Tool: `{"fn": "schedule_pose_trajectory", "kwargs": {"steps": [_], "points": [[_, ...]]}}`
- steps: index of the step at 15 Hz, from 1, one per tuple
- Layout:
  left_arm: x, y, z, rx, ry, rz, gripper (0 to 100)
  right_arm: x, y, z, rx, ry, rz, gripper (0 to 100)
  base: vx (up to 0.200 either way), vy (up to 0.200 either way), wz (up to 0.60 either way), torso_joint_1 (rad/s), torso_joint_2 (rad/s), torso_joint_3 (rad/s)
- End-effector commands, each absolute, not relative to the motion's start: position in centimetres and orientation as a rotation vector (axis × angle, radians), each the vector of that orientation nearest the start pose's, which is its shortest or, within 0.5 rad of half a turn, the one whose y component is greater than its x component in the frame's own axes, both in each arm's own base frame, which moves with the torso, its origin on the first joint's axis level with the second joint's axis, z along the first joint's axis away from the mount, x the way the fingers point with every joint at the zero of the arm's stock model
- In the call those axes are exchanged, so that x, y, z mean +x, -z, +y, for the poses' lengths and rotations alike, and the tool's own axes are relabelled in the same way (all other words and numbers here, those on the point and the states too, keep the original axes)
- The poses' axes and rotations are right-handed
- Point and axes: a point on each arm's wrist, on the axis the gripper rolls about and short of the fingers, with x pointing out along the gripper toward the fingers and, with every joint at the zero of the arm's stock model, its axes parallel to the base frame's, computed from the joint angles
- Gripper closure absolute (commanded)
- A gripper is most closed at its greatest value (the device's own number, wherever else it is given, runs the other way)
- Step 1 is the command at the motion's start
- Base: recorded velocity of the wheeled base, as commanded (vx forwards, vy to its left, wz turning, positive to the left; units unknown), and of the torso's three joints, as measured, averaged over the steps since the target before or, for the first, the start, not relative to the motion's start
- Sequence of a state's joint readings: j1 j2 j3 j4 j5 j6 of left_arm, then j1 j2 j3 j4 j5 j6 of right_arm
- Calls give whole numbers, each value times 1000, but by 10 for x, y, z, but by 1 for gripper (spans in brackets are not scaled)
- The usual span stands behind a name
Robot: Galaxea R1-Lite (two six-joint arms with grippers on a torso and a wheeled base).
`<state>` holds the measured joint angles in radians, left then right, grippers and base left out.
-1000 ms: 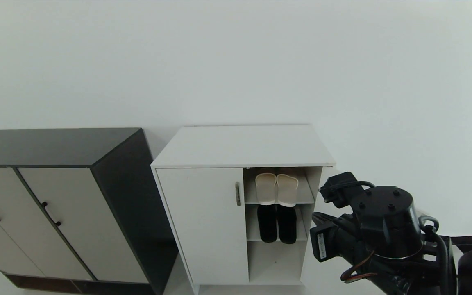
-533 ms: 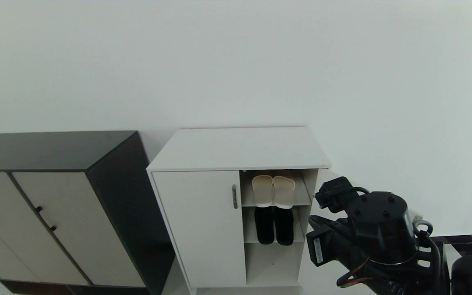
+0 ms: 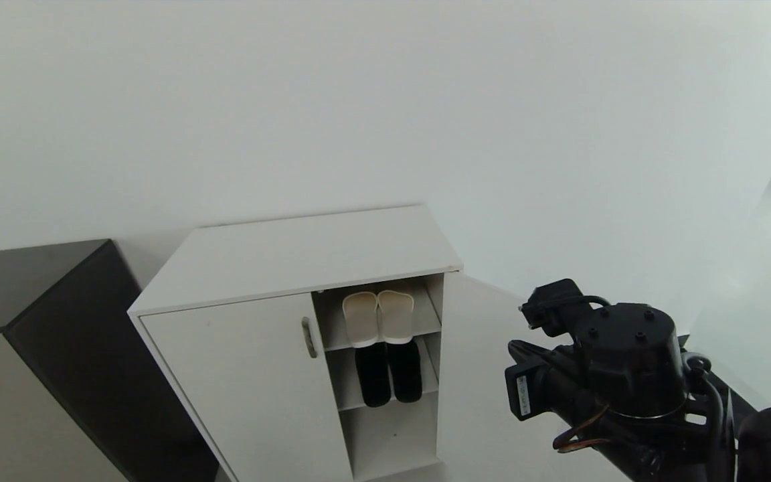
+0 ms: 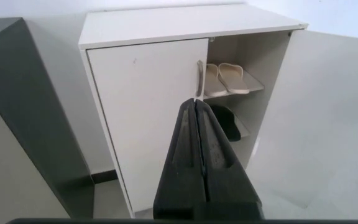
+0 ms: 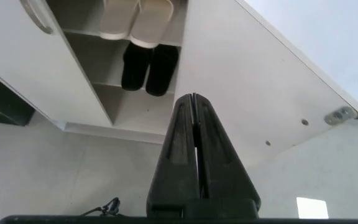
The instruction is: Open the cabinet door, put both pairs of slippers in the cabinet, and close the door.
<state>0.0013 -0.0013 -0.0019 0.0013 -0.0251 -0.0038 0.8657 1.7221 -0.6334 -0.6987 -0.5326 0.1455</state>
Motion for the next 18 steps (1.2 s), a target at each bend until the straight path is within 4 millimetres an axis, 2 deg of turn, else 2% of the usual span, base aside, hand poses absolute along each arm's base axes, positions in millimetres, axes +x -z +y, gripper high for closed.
{"fn": "schedule_pose_trajectory", "kwargs": {"steps": [1,5,7,10,13,16,18], "points": [[-23,-76,-1,-5,25,0,100,194,-138,209,-112,-302,326,100,0,0,0,0,0,0],[-23,-76,-1,-6,23,0,100,194,-135,206,-150,-297,330,100,0,0,0,0,0,0],[-23,-76,-1,-5,23,0,100,203,-141,201,-143,-202,300,100,0,0,0,0,0,0],[-23,-76,-1,-5,25,0,100,203,-140,199,-165,-193,296,100,0,0,0,0,0,0],[-23,-76,-1,-6,23,0,100,203,-139,199,-166,-194,298,100,0,0,-600,-1,4,4],[-23,-76,-1,-6,23,0,100,205,-139,197,-164,-186,295,100,0,0,0,0,0,0],[-23,-76,-1,-6,21,0,100,215,-143,191,-148,-142,282,100,-100,0,0,-1,4,-1]]}}
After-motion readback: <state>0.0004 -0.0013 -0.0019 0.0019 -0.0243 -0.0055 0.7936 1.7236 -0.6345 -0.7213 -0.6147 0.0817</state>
